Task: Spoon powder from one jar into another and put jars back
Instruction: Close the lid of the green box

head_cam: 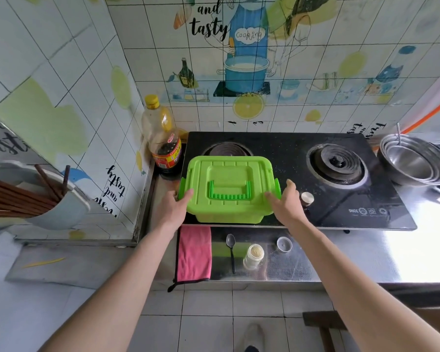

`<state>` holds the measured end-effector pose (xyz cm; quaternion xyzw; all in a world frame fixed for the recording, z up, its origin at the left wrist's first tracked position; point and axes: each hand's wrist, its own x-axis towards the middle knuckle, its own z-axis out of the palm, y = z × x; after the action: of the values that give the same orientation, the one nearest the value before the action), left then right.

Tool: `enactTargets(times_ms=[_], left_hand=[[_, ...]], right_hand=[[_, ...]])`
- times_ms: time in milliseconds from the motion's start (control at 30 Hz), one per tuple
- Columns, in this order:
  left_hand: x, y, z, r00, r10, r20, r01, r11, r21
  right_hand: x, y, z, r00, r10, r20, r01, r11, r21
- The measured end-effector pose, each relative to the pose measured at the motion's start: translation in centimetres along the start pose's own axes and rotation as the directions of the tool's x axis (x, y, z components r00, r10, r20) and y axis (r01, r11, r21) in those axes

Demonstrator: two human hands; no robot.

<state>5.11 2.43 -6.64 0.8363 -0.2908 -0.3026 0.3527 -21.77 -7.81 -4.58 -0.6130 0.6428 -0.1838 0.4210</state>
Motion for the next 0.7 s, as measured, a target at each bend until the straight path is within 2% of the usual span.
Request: enactTargets(times_ms=[67,133,200,267,333,433,500,633,700], left_hand=[[0.2,-0.3,0.1,1.0,0.021,-0.013,-0.022,0.997,-0.077],[0.0,-0.1,0.2,0.996,0.061,-0.062,-0.067,0.994,-0.091],[-0.3,0.7,0.2,0.985,0.139,-0.103,-0.142,0.989,-0.026],[-0.8,1.4,0.3,0.97,0.198,-0.141,-0.192,0.98,0.06],[-1.4,1.8,0.4,0.951,0.245,-0.188,-0.217,0.963,0.159],[-2.1,2.2,0.3,0.928,0.309,-0.206,-0.237,0.92,0.313],[-2.3,2.4,0.2,0.925,0.324,-0.201,-0.239,0.903,0.356],[-1.9,1.6,0.0,0.928,0.334,-0.166,-0.269,0.908,0.32],[-2.1,1.0,0.3,0.93,0.319,-0.186,-0.266,0.928,0.261]], right_hand=[[0.9,0.5,-0.1,0.989,0.137,0.055,-0.141,0.985,0.099],[1.6,1.1,-0.2,0.988,0.148,0.045,-0.153,0.977,0.15],[1.5,1.1,-0.1,0.999,0.046,-0.001,-0.045,0.992,0.121],[1.2,1.1,0.1,0.991,-0.111,-0.076,0.109,0.994,-0.026],[0.7,0.9,0.2,0.971,-0.197,-0.138,0.17,0.968,-0.183],[0.3,0.6,0.6,0.963,-0.207,-0.17,0.15,0.942,-0.299],[0.2,0.5,0.7,0.959,-0.217,-0.18,0.148,0.93,-0.335],[0.0,0.9,0.6,0.971,-0.201,-0.131,0.155,0.943,-0.295],[-0.6,1.9,0.5,0.964,-0.218,-0.151,0.174,0.95,-0.261]])
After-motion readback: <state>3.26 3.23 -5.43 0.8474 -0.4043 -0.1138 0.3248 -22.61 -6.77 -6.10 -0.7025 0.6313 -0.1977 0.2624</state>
